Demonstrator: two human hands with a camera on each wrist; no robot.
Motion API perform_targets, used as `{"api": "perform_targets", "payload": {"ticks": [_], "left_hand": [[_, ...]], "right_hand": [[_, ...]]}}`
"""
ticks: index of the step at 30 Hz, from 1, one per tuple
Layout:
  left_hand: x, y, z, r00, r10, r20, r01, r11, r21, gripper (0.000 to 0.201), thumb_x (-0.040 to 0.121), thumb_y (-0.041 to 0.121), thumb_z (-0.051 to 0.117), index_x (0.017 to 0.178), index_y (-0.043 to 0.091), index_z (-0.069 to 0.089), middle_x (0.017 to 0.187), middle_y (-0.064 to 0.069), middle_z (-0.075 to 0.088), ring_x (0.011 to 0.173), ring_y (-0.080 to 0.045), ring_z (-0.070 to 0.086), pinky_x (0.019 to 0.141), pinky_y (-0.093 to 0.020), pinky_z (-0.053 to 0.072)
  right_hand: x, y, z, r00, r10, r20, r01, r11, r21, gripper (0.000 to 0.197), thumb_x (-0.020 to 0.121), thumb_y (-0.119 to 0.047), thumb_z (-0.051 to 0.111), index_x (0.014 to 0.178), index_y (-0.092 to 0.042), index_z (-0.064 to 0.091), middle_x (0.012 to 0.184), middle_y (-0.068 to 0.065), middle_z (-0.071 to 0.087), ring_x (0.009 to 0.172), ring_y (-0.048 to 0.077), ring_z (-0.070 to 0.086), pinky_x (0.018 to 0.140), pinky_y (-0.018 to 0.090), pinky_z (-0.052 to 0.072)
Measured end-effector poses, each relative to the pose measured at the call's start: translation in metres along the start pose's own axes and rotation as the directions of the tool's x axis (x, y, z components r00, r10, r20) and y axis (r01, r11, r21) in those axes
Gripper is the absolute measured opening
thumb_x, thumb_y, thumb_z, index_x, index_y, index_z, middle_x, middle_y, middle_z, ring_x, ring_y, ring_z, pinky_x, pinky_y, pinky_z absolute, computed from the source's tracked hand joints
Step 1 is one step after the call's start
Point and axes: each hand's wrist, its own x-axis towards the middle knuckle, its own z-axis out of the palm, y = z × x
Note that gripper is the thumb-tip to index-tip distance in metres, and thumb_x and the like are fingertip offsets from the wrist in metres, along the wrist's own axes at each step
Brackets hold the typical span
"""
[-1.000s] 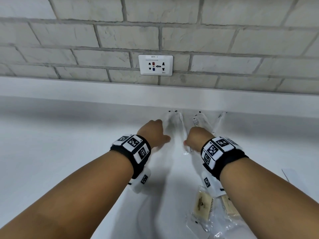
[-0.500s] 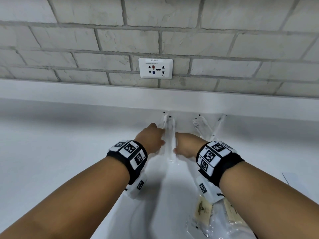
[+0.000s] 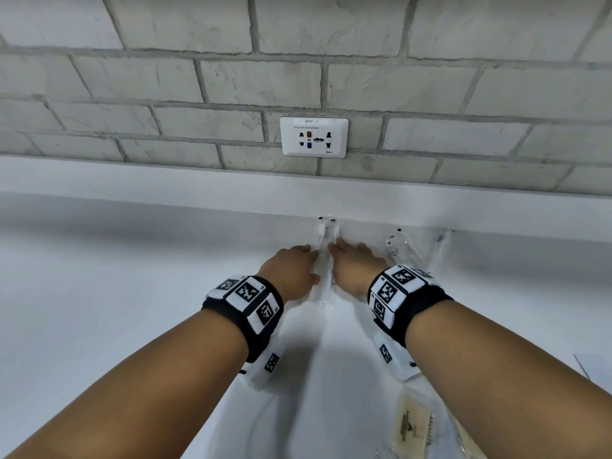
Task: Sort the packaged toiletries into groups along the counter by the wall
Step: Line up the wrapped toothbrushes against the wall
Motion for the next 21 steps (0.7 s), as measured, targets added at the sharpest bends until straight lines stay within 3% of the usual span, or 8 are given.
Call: {"api": "perform_targets", "payload": {"ticks": [4, 7, 10, 13, 15, 16, 18, 21], "left_hand": [[0.0, 0.002, 0.003, 1.0, 0.021, -0.013, -0.021, 1.0, -0.005, 0.058, 0.095, 0.038, 0.049, 0.149, 0.025, 0.031, 0.159, -0.001, 0.022, 0.142, -0.028, 0.028, 0.112, -0.039, 0.031], [-0.002, 0.005, 0.005, 0.998, 0.041, -0.044, -0.042, 0.998, -0.043, 0.059, 0.097, 0.037, 0.044, 0.152, 0.026, 0.023, 0.161, 0.001, 0.014, 0.145, -0.025, 0.022, 0.115, -0.038, 0.027], [-0.006, 0.011, 0.004, 0.991, 0.136, -0.008, -0.136, 0.991, -0.006, 0.062, 0.1, 0.038, 0.04, 0.154, 0.025, 0.012, 0.162, 0.001, 0.003, 0.149, -0.024, 0.005, 0.118, -0.039, 0.015], [-0.006, 0.015, 0.005, 0.972, 0.206, 0.115, -0.212, 0.976, 0.043, 0.065, 0.1, 0.04, 0.038, 0.154, 0.026, 0.004, 0.162, 0.0, -0.007, 0.149, -0.024, -0.008, 0.119, -0.044, 0.004], [-0.005, 0.016, 0.009, 0.962, 0.202, 0.185, -0.221, 0.971, 0.092, 0.066, 0.1, 0.042, 0.036, 0.154, 0.025, 0.002, 0.162, -0.001, -0.01, 0.148, -0.024, -0.01, 0.119, -0.045, 0.003], [-0.004, 0.016, 0.01, 0.959, 0.193, 0.205, -0.219, 0.969, 0.111, 0.066, 0.1, 0.042, 0.036, 0.154, 0.024, 0.002, 0.162, -0.001, -0.01, 0.148, -0.024, -0.01, 0.119, -0.045, 0.003], [-0.005, 0.018, 0.012, 0.958, 0.183, 0.219, -0.215, 0.968, 0.13, 0.066, 0.1, 0.043, 0.035, 0.154, 0.022, 0.003, 0.162, -0.001, -0.01, 0.149, -0.024, -0.009, 0.119, -0.044, 0.004], [-0.006, 0.02, 0.012, 0.959, 0.175, 0.222, -0.209, 0.968, 0.142, 0.067, 0.1, 0.043, 0.035, 0.154, 0.02, 0.002, 0.162, -0.002, -0.011, 0.149, -0.023, -0.009, 0.12, -0.043, 0.006]], "right_hand": [[0.006, 0.005, 0.0, 0.999, -0.004, 0.034, 0.002, 0.999, 0.042, 0.072, 0.093, -0.054, 0.039, 0.153, -0.032, 0.004, 0.161, -0.014, -0.007, 0.149, 0.031, 0.001, 0.114, 0.062, 0.013], [-0.001, 0.01, 0.0, 1.0, -0.028, -0.014, 0.03, 0.989, 0.147, 0.072, 0.095, -0.049, 0.041, 0.153, -0.033, 0.001, 0.162, -0.012, -0.006, 0.15, 0.026, 0.003, 0.116, 0.057, 0.013], [-0.015, 0.02, -0.006, 0.982, 0.023, -0.187, 0.024, 0.969, 0.245, 0.063, 0.095, -0.038, 0.044, 0.151, -0.022, 0.02, 0.158, 0.009, 0.022, 0.142, 0.031, 0.029, 0.113, 0.046, 0.03], [-0.042, 0.038, -0.024, 0.919, 0.215, -0.332, -0.183, 0.975, 0.125, 0.038, 0.092, -0.023, 0.048, 0.127, -0.01, 0.05, 0.125, 0.015, 0.05, 0.116, 0.034, 0.052, 0.089, 0.038, 0.044], [-0.058, 0.049, -0.032, 0.925, 0.317, -0.208, -0.315, 0.948, 0.043, 0.034, 0.09, -0.012, 0.046, 0.122, -0.01, 0.056, 0.12, 0.01, 0.058, 0.112, 0.03, 0.056, 0.087, 0.035, 0.045], [-0.065, 0.052, -0.034, 0.93, 0.345, -0.125, -0.351, 0.936, -0.031, 0.037, 0.09, -0.01, 0.046, 0.126, -0.013, 0.055, 0.123, 0.005, 0.059, 0.115, 0.026, 0.056, 0.095, 0.036, 0.045], [-0.074, 0.057, -0.033, 0.944, 0.328, -0.047, -0.331, 0.929, -0.164, 0.046, 0.09, -0.008, 0.048, 0.135, -0.015, 0.049, 0.124, 0.001, 0.058, 0.113, 0.021, 0.056, 0.108, 0.041, 0.039], [-0.079, 0.062, -0.031, 0.948, 0.317, -0.011, -0.315, 0.94, -0.127, 0.045, 0.094, -0.004, 0.039, 0.135, -0.022, 0.049, 0.124, 0.004, 0.058, 0.113, 0.021, 0.056, 0.111, 0.041, 0.035]]}}
